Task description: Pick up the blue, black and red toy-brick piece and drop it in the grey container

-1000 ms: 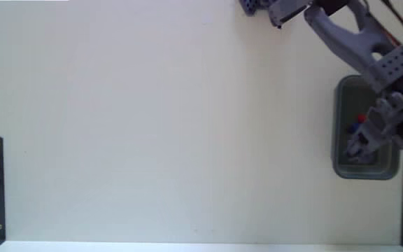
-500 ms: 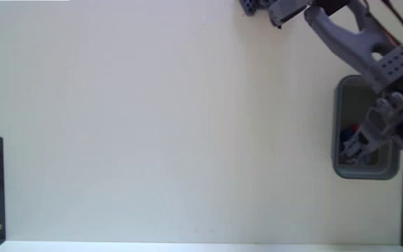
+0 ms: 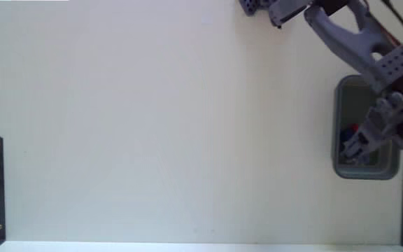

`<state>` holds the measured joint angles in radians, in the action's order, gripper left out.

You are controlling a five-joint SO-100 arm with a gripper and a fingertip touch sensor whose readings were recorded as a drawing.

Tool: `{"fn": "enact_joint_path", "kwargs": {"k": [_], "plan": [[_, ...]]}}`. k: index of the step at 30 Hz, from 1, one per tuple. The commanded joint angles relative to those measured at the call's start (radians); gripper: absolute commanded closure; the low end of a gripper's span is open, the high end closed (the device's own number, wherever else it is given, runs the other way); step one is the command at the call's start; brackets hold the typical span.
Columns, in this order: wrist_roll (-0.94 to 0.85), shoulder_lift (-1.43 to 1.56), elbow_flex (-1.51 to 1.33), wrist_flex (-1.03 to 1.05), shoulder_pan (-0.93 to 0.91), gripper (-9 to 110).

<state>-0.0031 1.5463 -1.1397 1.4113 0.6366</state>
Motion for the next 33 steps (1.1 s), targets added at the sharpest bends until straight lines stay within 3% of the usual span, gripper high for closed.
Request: {"fn": "enact_joint_path", "kwargs": {"k": [1,33], "plan": [[0.003,0.079,-0.01,0.015,0.016,-9],[0.003,0.214,-0.145,0.015,-0.087,-9]]}}
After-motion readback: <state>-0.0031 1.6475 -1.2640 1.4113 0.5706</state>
